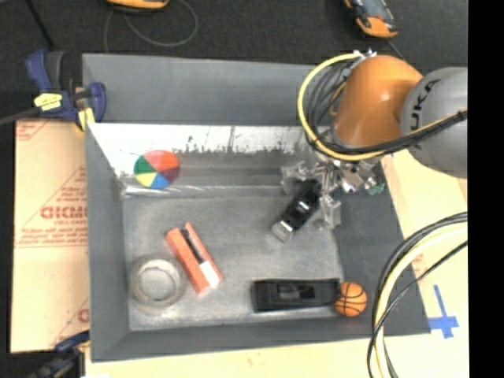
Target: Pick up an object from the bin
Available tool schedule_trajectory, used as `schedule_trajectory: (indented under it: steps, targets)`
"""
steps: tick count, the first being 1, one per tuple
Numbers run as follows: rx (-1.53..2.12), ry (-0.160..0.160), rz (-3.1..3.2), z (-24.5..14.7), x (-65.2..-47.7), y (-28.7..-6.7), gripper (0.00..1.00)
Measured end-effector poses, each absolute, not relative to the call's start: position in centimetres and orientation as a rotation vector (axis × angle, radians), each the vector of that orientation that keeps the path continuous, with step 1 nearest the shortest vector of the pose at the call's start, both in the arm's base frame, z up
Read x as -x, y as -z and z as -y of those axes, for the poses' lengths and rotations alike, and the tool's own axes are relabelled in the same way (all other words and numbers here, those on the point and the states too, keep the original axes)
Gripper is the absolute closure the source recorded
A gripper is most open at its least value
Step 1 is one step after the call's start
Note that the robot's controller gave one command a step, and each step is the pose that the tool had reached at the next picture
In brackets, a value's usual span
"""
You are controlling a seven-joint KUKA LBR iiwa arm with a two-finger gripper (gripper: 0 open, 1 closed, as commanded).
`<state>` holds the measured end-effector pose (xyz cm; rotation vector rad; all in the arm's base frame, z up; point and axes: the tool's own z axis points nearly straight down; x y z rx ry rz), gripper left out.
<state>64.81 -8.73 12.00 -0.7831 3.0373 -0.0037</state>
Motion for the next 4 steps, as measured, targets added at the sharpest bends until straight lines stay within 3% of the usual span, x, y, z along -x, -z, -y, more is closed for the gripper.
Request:
schedule_trajectory:
  steps: [1, 2, 3, 4]
  targets:
    - [0.918, 0.006, -2.992, 8.8, -65.5, -7.7, 0.00]
    - [1.089, 0.011, -2.929, 8.8, -65.9, -5.8, 1.00]
    - [1.212, 0.009, -2.884, 8.8, -65.7, -6.3, 1.00]
    - [1.099, -0.005, -2.944, 8.8, -65.8, -16.0, 1.00]
